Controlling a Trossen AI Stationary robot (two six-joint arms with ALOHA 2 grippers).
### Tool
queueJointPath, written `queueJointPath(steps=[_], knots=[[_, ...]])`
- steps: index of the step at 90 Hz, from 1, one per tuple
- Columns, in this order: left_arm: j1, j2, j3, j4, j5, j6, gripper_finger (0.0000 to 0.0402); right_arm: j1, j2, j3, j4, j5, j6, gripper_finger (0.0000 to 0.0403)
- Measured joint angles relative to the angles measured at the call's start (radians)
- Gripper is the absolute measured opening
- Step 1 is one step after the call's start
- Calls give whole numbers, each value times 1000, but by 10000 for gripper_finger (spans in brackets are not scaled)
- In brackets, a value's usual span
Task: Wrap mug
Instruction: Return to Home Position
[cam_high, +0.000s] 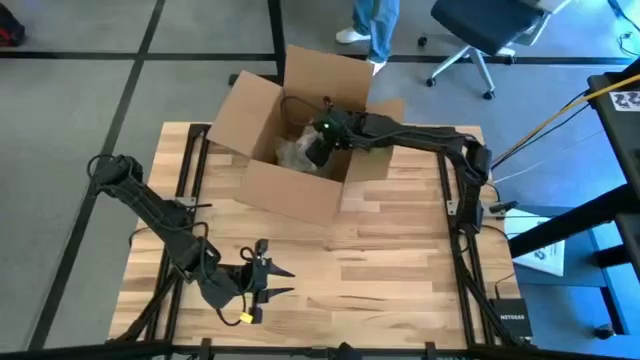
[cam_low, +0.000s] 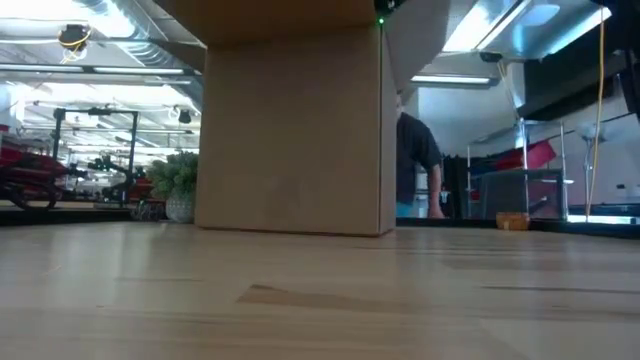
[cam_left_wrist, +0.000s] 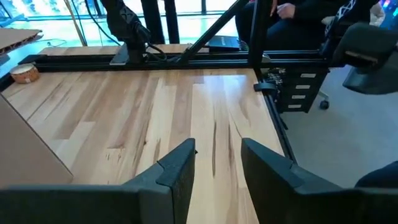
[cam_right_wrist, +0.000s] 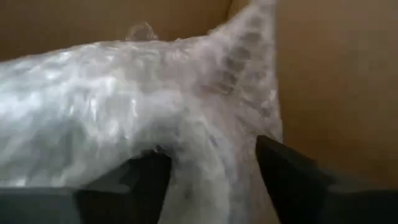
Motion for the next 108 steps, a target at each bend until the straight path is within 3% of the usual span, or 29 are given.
queueJointPath(steps=[17,50,66,108], knots=[[0,0,0,-1,0,0,115,28,0,125,-79,-2,-57,256],[44,0,0,-77,52,-37,115,123,-8,392,-199,-13,-169,236],[73,-29,0,-111,96,-37,115,171,-55,399,-203,-29,-193,227],[75,-114,0,-205,67,-69,115,301,-137,399,-278,-70,-203,225]])
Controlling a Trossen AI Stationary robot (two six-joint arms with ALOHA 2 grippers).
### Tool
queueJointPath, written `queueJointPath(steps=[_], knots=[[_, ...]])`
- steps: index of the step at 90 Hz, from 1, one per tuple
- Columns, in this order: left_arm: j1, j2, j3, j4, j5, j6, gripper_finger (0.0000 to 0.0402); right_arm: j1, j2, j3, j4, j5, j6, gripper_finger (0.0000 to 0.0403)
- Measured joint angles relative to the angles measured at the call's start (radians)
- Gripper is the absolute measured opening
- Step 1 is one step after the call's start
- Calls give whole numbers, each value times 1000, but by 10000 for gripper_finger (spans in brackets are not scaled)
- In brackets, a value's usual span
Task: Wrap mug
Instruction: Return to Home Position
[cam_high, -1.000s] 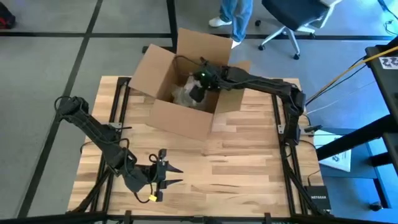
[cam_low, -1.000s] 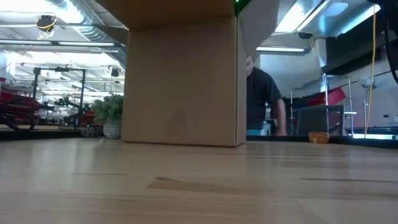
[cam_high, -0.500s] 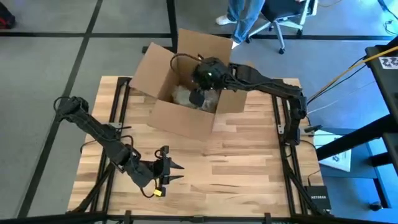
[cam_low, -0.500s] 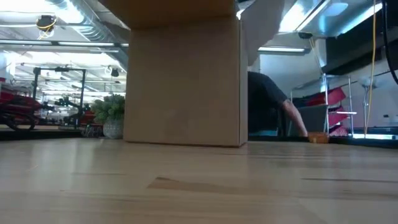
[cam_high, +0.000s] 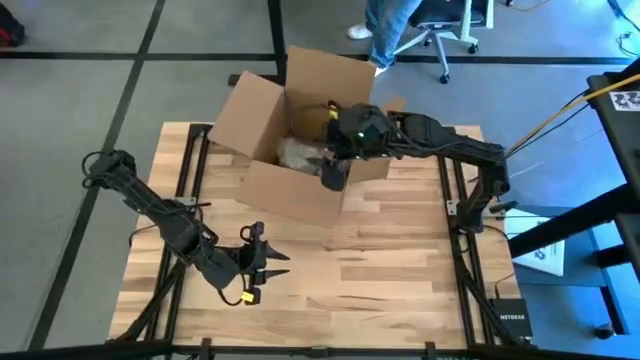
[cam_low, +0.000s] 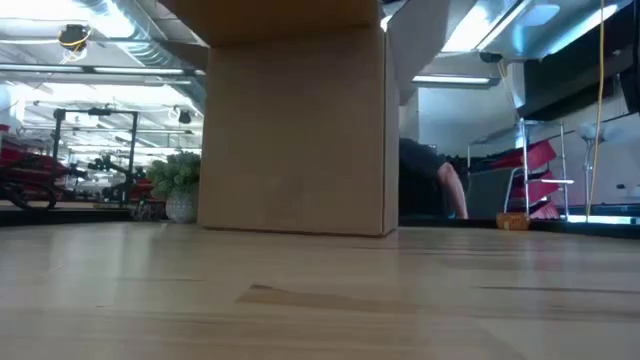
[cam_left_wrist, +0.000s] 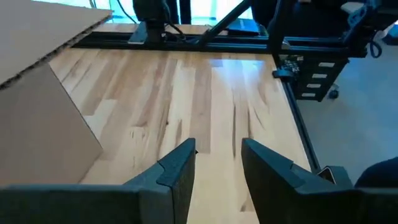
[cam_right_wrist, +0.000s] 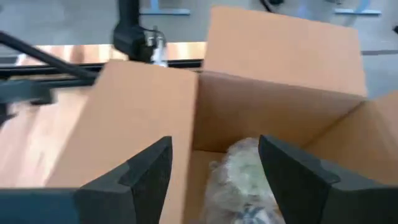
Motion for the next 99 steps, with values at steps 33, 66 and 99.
queueJointPath(steps=[33,66,99], knots=[[-29,-52,-5,-187,-61,-91,115,178,-49,-88,-81,1,54,225],[-32,-260,-251,-74,-40,-142,43,292,-358,-767,386,19,177,178],[-30,-498,-486,24,57,-155,1,299,-707,-1346,878,-111,242,56]])
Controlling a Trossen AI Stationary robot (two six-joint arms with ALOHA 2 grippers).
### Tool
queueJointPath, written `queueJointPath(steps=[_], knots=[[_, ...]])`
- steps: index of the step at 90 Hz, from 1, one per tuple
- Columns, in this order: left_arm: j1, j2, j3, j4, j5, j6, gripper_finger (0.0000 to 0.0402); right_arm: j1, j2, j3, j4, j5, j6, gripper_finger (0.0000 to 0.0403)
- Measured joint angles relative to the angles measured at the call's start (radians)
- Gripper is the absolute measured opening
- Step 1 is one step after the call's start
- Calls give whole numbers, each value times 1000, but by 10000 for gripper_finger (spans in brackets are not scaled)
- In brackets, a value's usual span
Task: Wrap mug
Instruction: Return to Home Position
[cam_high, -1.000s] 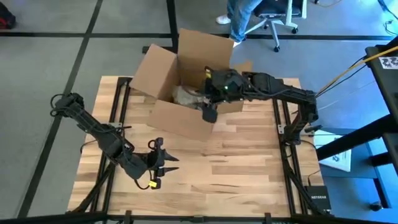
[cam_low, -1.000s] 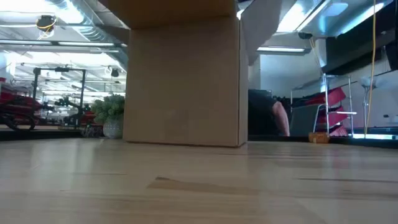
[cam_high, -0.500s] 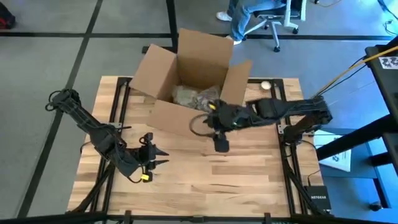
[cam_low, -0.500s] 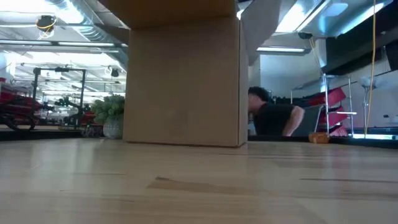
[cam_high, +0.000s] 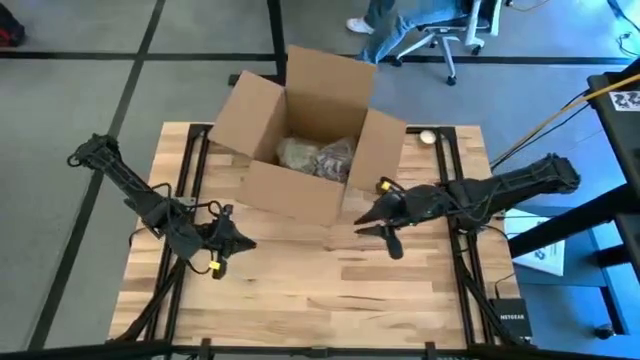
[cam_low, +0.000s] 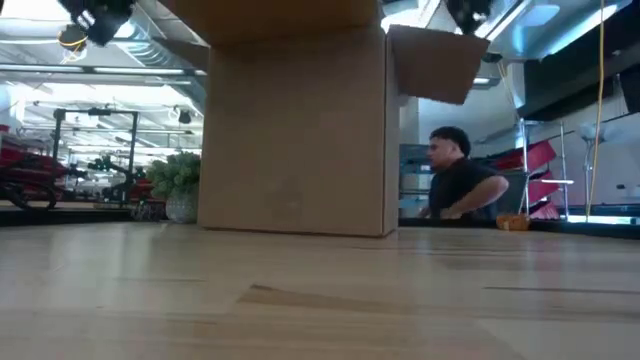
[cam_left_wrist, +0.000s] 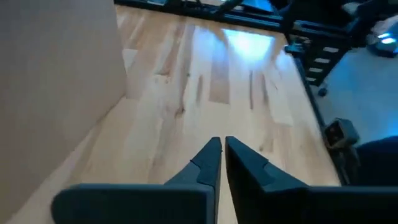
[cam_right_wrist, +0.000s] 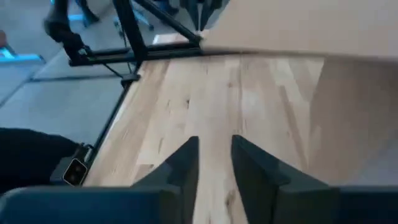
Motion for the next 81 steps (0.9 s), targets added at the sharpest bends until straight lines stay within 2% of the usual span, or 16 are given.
queueJointPath(steps=[13,32,51,63,81], knots=[[21,-105,-119,130,58,28,1,-47,-62,-161,175,-80,-1,6],[123,-224,-270,282,164,82,1,-181,-59,-280,368,-292,-5,9],[259,-309,-382,379,268,133,0,-315,-61,-316,410,-422,-19,3],[328,-352,-413,367,270,147,0,-370,-60,-325,397,-413,-37,1],[375,-368,-413,277,166,113,0,-398,-60,-326,326,-335,6,3]])
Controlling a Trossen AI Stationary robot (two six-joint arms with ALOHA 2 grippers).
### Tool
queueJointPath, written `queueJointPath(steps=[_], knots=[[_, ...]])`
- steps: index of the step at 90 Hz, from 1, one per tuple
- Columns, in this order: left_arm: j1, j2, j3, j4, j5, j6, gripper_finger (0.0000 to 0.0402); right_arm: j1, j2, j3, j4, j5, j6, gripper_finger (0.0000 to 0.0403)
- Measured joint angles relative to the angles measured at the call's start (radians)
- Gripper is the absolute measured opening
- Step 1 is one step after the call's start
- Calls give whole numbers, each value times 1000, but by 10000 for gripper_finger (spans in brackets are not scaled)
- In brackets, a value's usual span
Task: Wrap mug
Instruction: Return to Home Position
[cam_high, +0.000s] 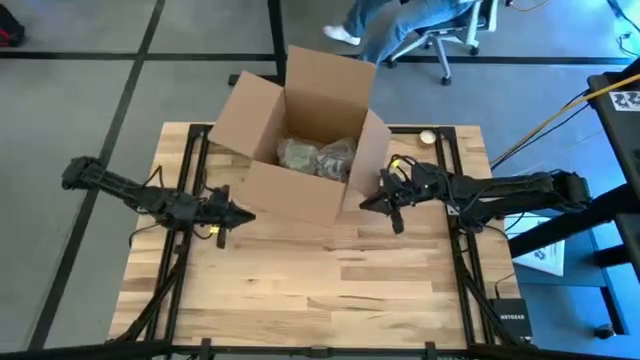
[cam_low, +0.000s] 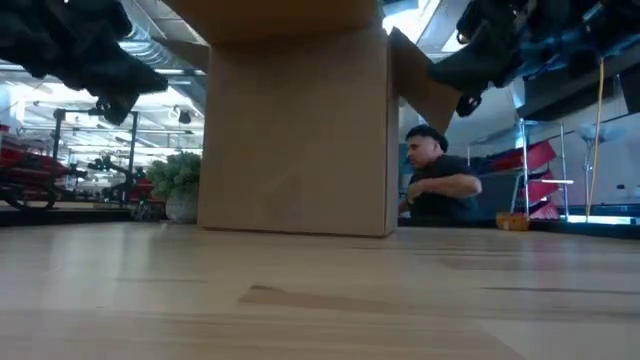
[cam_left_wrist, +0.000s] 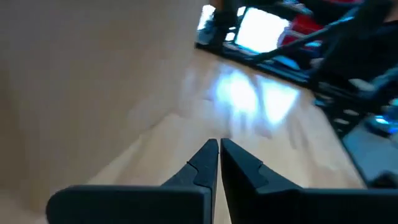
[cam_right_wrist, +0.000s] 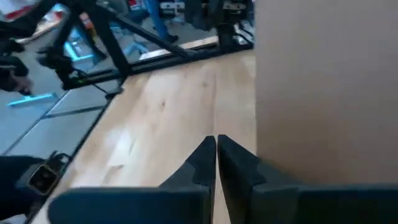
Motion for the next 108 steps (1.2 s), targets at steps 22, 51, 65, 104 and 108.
queueJointPath(steps=[22,51,65,104,108], knots=[[18,-1,0,-2,-13,52,0,1,-33,-37,-88,-39,-38,3],[52,-46,0,17,-44,124,1,0,-376,-261,-74,138,33,3],[63,-46,0,21,-38,122,1,0,-556,-341,-74,215,36,3],[63,-38,2,97,84,183,1,1,-952,-437,-201,268,2,3],[64,-34,2,95,84,180,1,1,-987,-437,-222,279,-4,3]])
